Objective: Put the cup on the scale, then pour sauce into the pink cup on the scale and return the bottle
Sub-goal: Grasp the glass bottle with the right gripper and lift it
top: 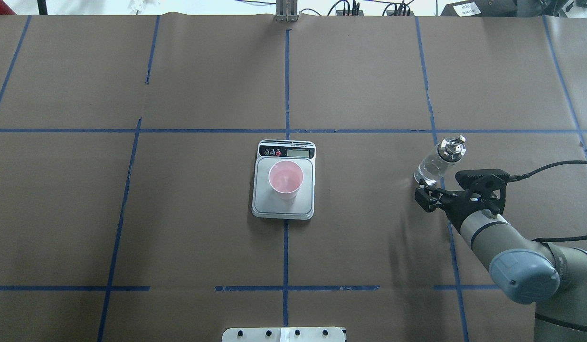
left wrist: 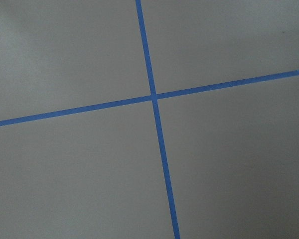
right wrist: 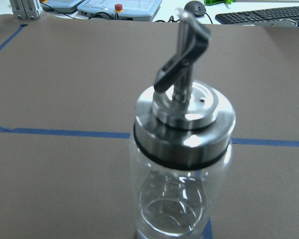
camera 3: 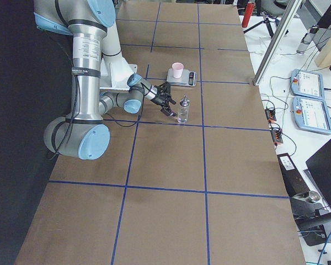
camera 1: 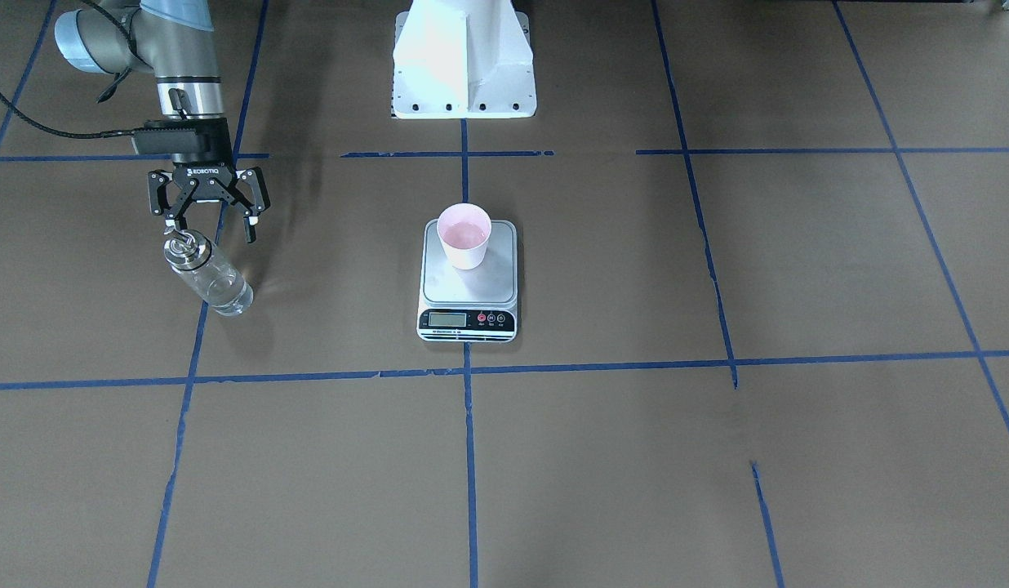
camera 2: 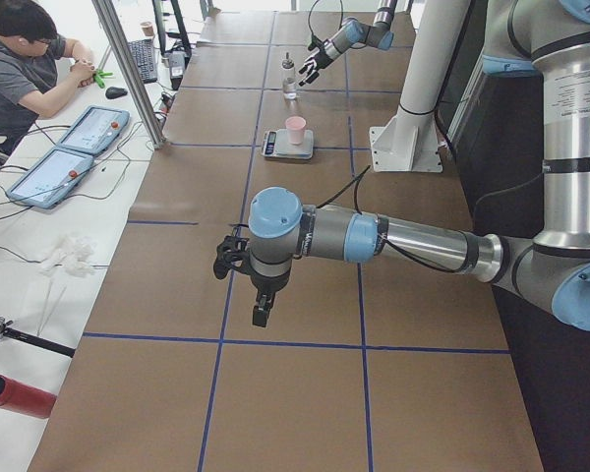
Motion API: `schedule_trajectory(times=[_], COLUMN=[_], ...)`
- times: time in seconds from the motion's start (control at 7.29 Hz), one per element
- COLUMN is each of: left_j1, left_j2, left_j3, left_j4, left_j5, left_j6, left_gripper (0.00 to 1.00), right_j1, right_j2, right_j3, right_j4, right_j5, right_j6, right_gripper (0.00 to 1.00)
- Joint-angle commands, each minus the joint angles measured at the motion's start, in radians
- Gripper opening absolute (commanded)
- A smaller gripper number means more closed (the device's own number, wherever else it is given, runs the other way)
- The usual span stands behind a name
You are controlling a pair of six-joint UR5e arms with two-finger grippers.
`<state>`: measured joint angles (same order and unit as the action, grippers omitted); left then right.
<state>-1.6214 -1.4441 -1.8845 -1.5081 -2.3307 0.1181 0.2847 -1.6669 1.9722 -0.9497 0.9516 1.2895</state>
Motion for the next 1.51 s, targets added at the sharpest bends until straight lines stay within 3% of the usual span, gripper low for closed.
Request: schedule_trajectory(times=[0.0,1.37], left_j1=[0.000,0.000], left_j2=[0.001,0.002], left_j3=[-0.001,-0.005], left_j4=[0.000,0.002], left_j5=[0.001,0.002], left_j6=[0.000,0.000], left_gripper=[1.00,1.00], right_j1=[0.023,0.067], right_j2=[0.024,0.087], right_j3=[-0.004,-0.122], right_j4=[-0.001,0.000], right_j5=[-0.034,-0.034], right_j6=[-0.019,-0.036], right_gripper=[1.00,1.00])
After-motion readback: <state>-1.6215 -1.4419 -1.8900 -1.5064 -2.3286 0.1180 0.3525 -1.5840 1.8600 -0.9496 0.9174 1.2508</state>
